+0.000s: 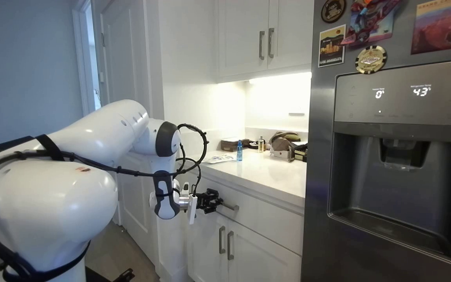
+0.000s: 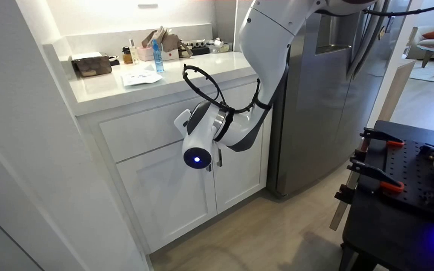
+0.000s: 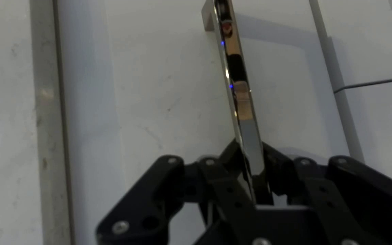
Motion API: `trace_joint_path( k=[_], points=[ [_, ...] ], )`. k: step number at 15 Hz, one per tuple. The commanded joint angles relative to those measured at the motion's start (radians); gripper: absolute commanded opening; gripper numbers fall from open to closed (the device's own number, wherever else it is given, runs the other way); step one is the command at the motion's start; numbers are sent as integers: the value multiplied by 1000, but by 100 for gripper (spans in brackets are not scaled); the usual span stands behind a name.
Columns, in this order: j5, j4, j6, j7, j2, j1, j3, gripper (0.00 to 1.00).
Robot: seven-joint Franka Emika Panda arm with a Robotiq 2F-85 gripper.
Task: Open the drawer
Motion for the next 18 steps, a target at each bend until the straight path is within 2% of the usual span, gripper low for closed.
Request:
trace_joint_path(
  k=[1, 6, 12, 18],
  points=[
    [60, 49, -23, -53, 26, -8, 2, 3],
    [91, 65, -14, -111, 31, -1, -4, 3],
    [59, 60, 52, -261, 28, -5, -8, 3],
    [32, 60, 106, -254, 26, -14, 0, 3]
  ],
)
